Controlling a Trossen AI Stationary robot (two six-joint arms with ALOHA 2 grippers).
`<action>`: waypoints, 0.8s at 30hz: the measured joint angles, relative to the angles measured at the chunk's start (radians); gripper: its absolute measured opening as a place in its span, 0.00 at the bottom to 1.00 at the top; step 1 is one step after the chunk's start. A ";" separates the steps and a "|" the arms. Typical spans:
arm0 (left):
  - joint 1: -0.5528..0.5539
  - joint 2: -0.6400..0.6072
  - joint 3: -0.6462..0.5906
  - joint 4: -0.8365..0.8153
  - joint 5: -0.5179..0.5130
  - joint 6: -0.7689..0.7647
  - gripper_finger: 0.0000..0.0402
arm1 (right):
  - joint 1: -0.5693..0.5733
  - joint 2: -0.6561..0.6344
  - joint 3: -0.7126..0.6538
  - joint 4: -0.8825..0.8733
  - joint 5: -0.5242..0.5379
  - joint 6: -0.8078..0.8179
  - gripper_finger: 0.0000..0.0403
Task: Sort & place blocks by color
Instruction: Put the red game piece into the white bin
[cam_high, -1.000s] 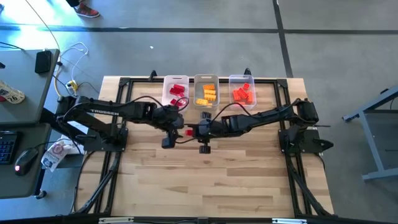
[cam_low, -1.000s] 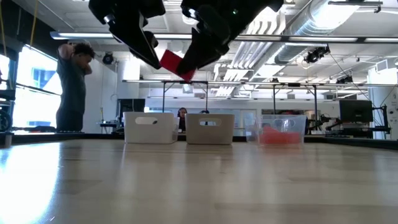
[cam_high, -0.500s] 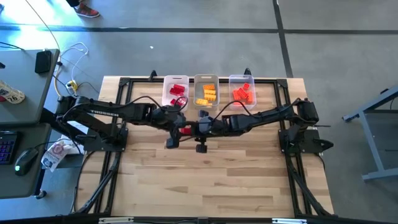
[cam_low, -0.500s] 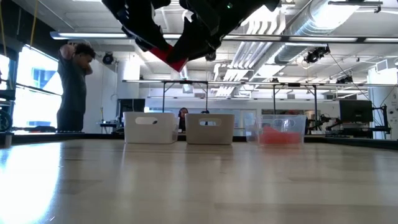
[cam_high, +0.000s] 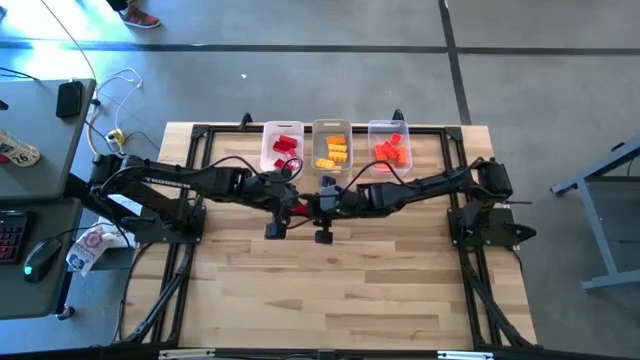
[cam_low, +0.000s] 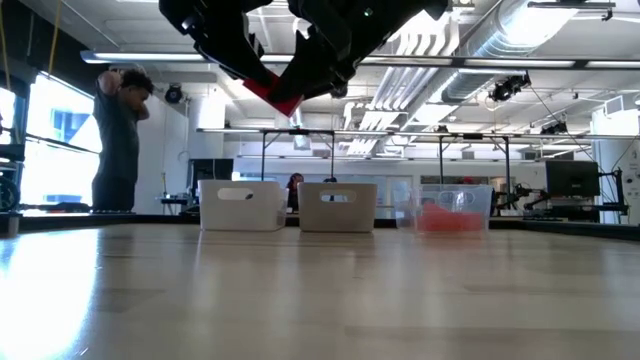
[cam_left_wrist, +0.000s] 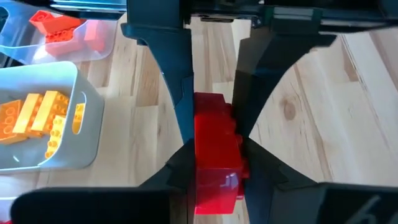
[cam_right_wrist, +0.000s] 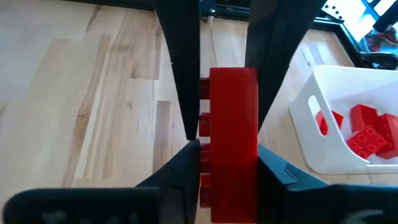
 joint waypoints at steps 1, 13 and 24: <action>0.001 0.000 0.000 0.001 -0.001 -0.002 0.16 | 0.000 0.000 0.000 0.000 0.006 -0.003 0.24; 0.041 0.000 0.001 -0.107 -0.115 0.038 0.17 | -0.003 0.000 0.000 -0.019 0.138 -0.039 0.46; 0.289 0.000 0.001 -0.147 -0.203 0.083 0.18 | -0.004 0.000 0.000 -0.045 0.142 -0.038 0.47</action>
